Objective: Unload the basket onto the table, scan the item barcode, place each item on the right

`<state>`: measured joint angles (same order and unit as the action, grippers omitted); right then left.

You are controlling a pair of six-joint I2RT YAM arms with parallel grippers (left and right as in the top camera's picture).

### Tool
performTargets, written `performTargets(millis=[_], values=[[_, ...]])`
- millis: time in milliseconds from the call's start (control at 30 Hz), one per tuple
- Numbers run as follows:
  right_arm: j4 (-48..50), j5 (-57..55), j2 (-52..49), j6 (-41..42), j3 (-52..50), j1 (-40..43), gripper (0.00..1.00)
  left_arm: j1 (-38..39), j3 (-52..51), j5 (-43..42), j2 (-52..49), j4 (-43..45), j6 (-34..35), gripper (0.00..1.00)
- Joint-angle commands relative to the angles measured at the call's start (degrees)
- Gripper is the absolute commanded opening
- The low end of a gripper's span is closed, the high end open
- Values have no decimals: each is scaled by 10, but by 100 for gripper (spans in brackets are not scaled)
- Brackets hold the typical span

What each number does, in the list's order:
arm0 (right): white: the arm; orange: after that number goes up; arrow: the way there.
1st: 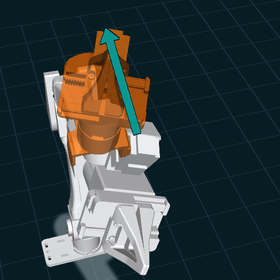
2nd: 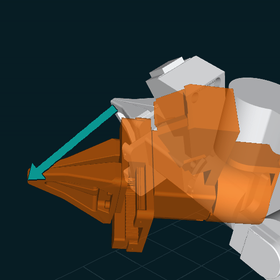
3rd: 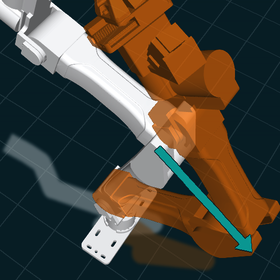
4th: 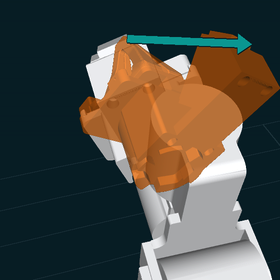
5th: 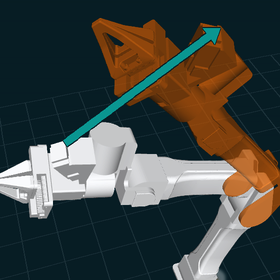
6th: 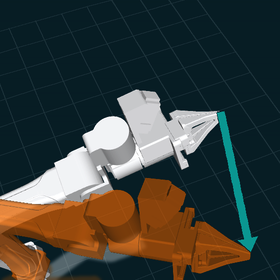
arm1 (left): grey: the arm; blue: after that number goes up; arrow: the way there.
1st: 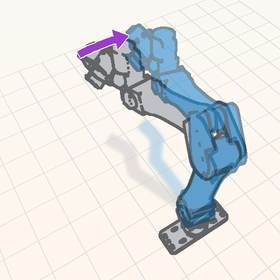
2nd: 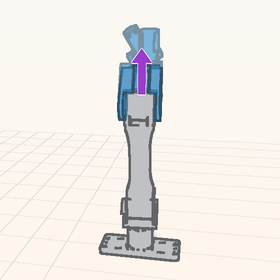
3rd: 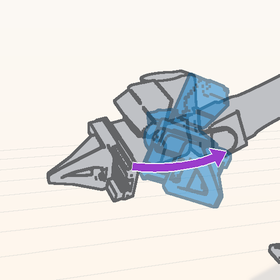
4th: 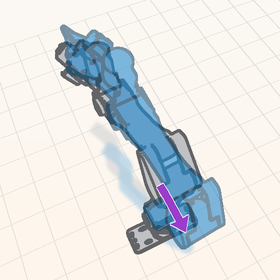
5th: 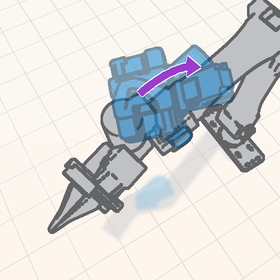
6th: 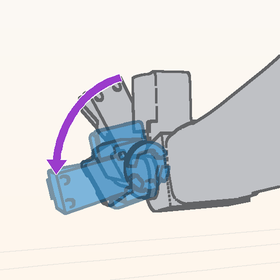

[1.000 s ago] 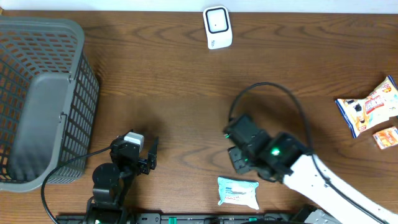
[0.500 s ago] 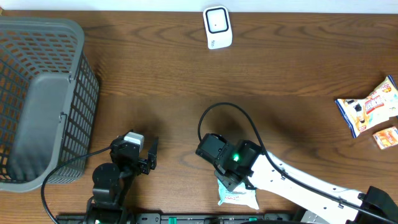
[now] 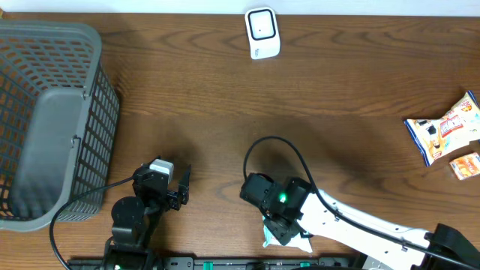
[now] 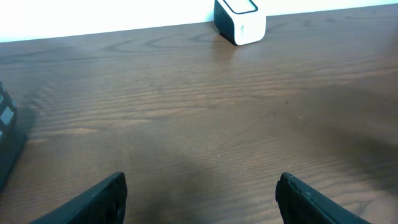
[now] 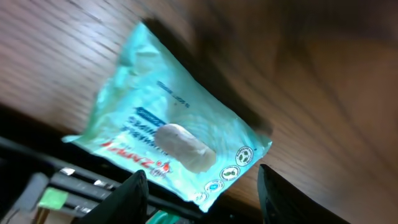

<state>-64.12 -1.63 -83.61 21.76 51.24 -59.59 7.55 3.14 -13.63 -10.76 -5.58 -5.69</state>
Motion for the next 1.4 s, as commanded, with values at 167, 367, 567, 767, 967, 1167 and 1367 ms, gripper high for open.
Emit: performTargets(millis=[167,367,567,767,967,1167,1367], values=[[7,-13,0,57,-40,-3,45,-3,-10,-9,3,-14,9,77],[5,-14,0,70,-40,25,42,-3,-10,-9,3,-14,9,77],[16,21,-1,64,-40,56,43,-3,-10,-9,3,-14,9,77],[15,50,-40,47,-40,55,44,-3,-10,-9,3,-14,9,77],[7,48,-148,39,-28,62,11,-3,-10,-9,3,-14,9,77],[-6,25,-172,39,35,103,2,-3,-10,-9,3,-14,9,77],[37,-14,-172,38,134,199,18,-3,-10,-9,3,-14,9,77]])
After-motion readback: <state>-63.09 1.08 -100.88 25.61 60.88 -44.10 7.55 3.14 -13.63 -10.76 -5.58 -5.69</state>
